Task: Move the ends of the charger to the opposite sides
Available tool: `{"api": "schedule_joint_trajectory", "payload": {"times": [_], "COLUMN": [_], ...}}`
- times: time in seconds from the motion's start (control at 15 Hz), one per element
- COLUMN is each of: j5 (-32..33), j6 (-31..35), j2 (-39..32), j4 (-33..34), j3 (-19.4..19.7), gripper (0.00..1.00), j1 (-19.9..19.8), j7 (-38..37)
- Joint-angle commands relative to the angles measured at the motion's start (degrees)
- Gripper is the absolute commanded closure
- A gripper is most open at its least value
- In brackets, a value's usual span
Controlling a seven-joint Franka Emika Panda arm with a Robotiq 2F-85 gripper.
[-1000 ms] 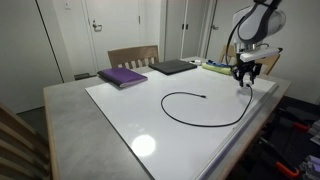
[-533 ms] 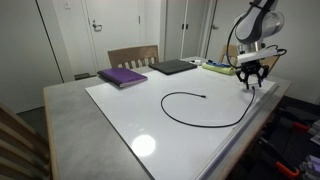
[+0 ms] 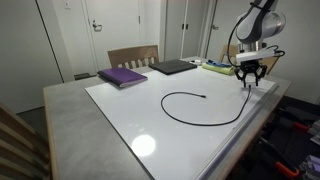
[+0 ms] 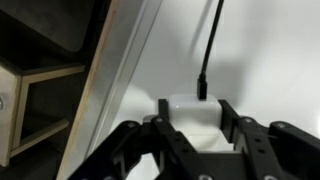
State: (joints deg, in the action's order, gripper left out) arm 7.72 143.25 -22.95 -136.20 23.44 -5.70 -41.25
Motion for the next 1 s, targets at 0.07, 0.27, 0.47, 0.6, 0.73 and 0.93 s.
{"api": "schedule_joint_trajectory", "payload": {"times": [0.07,0.27,0.47,0.6,0.73,0.93], "j5": [0.35,2.82,6.52,9.53,11.72,11.49], "j6": [3.6,3.68,2.74,-0.2,-3.06,-6.91], "j2": [0.2,0.89,2.22,3.4,5.19,8.35], "j4": [-0.78,-1.09,-1.16,-0.38,0.12,0.49], "j3": [-0.78,0.13,1.08,1.55,0.85,-2.57], "gripper": [0.69,0.19,0.0,0.0,0.0,0.0], "j1": [-0.47,0.99,2.53,3.9,4.41,3.47], "j7": [2.3,1.86,1.11,0.6,1.54,7.5]}}
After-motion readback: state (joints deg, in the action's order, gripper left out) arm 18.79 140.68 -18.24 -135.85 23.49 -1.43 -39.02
